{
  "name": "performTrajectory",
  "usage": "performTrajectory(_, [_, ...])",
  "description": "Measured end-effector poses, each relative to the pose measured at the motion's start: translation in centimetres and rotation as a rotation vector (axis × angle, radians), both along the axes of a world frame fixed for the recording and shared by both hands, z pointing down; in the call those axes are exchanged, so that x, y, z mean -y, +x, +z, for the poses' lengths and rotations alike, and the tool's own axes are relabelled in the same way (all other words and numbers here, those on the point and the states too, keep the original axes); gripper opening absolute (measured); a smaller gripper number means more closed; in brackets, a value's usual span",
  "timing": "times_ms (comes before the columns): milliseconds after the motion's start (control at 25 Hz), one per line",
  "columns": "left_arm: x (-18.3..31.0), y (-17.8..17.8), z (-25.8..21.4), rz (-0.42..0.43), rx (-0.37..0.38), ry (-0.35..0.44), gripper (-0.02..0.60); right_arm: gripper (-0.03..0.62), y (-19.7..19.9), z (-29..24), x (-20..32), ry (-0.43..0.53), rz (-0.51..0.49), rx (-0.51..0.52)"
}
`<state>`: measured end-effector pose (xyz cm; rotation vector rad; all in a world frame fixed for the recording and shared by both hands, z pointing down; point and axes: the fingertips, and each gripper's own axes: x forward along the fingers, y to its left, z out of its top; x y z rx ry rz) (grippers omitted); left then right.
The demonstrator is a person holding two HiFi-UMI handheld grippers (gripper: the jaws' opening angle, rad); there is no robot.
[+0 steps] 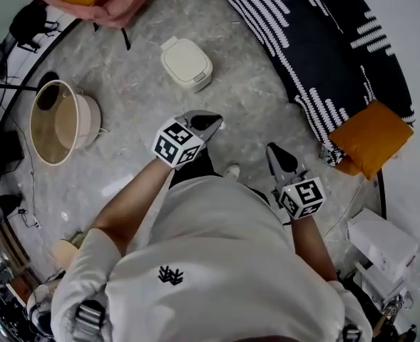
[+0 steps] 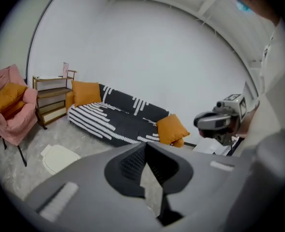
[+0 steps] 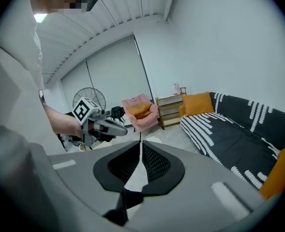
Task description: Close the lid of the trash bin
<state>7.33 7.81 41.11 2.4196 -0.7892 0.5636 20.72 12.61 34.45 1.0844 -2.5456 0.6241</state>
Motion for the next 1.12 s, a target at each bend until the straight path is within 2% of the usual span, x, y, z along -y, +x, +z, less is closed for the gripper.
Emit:
performTrajectory(160, [-2.8,1.1,-4.5,0.011,-0.035,0.055,0.057,0.012,0.1,-1.1,-1.2,0.024,-0.035,-0.001])
performTrajectory(480, [-6.3,2.9,-9.0,0.028,-0.037,0.127,0.057,0.009,0.8,-2.9,-2.1,0.078,-0.081,-0.003])
performTrajectory(680, [-7.2,2.9,-9.7,0.024,-0.036,0.148,0.057,0.006,0.3,-3.8,-2.8,0.099,-0.111,-0.004])
performTrajectory(1120, [-8.1,2.5,-9.4,0.023,-0.042,0.136,0.057,0.002,-0.1,-4.0,-4.0,0.095,-0.117,-0.005])
